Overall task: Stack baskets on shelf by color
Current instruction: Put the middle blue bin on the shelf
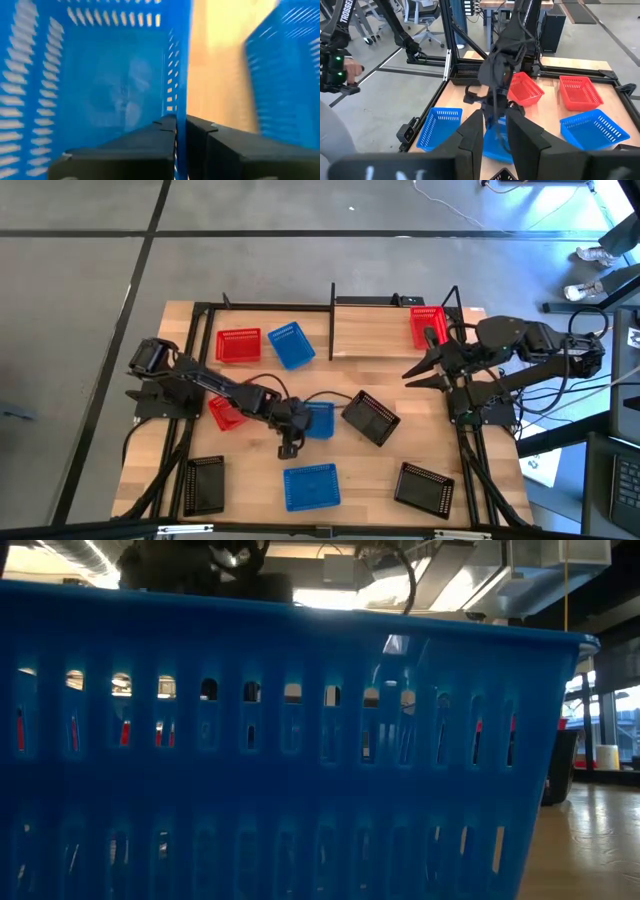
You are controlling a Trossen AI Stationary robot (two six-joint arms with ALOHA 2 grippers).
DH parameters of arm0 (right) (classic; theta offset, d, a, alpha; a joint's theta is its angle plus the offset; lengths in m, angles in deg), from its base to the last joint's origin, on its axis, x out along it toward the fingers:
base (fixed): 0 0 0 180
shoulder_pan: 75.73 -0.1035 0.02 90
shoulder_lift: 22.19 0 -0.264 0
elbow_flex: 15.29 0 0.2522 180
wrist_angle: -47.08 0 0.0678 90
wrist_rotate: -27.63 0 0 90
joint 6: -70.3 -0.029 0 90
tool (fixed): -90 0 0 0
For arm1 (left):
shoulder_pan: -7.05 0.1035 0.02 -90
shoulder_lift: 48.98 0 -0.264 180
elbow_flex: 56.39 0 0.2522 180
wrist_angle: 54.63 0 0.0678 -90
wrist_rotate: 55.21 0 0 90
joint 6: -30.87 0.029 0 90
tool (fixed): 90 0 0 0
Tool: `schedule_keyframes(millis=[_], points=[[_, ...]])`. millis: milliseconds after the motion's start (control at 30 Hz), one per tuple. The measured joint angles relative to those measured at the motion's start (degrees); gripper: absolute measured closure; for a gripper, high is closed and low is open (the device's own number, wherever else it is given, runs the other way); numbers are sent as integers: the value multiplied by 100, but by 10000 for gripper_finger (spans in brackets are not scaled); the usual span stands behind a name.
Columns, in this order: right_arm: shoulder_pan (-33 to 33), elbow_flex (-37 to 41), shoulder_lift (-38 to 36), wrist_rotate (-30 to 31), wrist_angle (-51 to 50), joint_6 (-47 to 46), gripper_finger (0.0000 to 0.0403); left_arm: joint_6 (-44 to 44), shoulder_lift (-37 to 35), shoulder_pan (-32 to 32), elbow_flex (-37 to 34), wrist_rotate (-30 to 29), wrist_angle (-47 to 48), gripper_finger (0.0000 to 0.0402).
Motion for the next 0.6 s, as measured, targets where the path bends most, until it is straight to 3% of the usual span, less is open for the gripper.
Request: schedule_keyframes(millis=[133,333,600], points=[[0,0,-59,333,-22,1,320,363,-292,134,405,-40,725,401],[0,0,-107,952,-433,-28,320,1142,-681,361,1514,-1142,2220,401],[22,2,-74,1360,-813,-546,320,3277,-646,544,2987,-1956,3492,401]])
